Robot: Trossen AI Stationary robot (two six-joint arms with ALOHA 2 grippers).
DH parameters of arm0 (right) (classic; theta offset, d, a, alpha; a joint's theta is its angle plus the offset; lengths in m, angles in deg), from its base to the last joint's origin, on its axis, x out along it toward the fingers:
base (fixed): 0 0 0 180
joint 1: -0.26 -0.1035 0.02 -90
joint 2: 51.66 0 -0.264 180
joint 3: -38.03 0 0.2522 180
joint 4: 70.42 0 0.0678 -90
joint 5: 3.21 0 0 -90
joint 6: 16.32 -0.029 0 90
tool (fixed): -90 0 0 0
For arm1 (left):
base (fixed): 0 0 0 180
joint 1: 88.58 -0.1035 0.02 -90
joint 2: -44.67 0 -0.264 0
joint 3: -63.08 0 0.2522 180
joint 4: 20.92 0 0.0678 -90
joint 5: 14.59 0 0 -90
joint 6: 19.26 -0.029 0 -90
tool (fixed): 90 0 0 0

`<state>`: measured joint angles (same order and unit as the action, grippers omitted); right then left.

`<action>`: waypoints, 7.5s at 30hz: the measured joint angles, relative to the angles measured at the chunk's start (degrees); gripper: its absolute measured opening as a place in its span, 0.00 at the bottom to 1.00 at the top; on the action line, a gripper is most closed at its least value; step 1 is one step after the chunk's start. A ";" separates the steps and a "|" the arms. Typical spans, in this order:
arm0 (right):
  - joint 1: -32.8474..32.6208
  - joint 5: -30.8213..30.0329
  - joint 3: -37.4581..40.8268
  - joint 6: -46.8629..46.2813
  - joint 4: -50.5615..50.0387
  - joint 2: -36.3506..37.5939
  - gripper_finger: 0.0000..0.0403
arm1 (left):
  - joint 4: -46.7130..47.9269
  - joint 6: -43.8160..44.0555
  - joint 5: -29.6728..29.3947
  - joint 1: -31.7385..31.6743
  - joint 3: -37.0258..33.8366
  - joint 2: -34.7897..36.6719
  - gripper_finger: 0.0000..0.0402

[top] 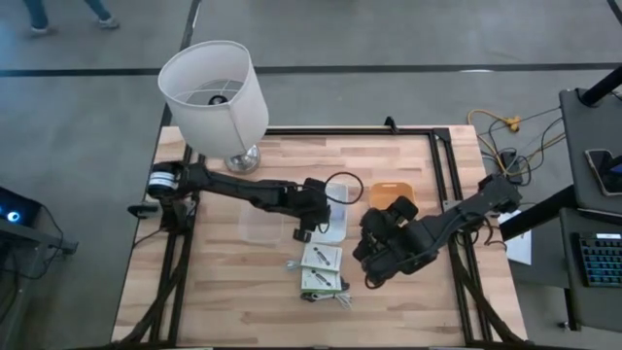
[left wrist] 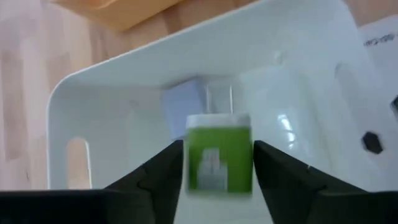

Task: Pick and place items into bin
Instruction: Put the green charger adapter into the white bin, then put the bottom white card reader box into the yellow bin, then put the white card reader box into the yellow bin

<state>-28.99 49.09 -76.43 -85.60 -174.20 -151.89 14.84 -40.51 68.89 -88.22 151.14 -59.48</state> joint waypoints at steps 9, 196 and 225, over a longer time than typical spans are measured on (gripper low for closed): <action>0.00 0.01 0.40 4.93 -0.04 0.10 0.81 | 16.10 6.01 -1.10 1.06 3.32 6.34 0.65; 23.22 23.67 37.86 -9.89 28.05 10.57 0.02 | -11.96 35.90 -19.91 23.98 -20.30 22.11 0.55; 8.30 24.58 23.97 23.31 32.50 8.04 0.23 | -11.94 35.80 -16.24 24.02 -23.17 22.09 0.55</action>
<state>-20.70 73.66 -52.47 -62.29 -141.70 -143.86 2.90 -4.71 52.65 -64.20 127.96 -37.39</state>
